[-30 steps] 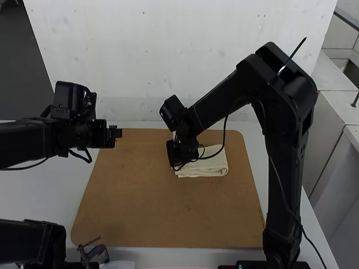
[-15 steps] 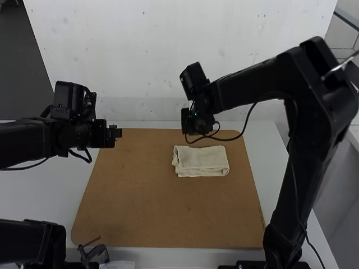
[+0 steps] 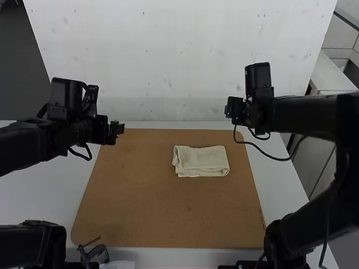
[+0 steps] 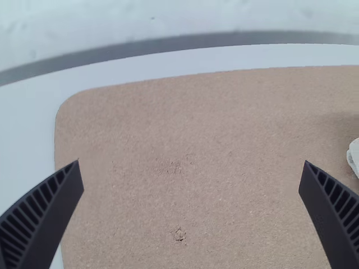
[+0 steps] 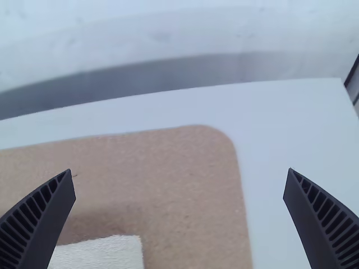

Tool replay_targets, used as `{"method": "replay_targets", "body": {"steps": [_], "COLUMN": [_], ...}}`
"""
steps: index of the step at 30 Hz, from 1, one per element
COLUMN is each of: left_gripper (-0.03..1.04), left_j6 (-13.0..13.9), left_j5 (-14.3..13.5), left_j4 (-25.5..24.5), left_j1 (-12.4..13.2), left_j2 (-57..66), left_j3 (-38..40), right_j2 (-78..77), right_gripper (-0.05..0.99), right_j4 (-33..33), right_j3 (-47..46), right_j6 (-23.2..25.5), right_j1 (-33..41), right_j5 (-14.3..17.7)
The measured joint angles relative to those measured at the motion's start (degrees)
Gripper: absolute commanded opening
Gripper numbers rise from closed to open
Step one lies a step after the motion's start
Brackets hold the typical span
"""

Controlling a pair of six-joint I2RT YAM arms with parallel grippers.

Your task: Fold the towel.

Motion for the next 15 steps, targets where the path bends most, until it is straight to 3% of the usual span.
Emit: {"method": "replay_targets", "body": {"steps": [9, 15], "left_gripper": [0.99, 0.99], "left_j6": [2.5, 2.7], "left_j5": [1.2, -1.1], "left_j4": [0.0, -2.5], "left_j1": [-0.1, -2.9], "left_j2": [-6.8, -11.2], "left_j3": [-0.3, -2.2], "right_j2": [-17.6, -33.2], "right_gripper": [0.95, 0.95], "right_j4": [6.0, 5.8], "right_j3": [-11.3, -19.0], "right_j6": [-4.2, -4.9], "right_j1": [-10.3, -10.6], "right_j5": [-4.1, -5.3]}}
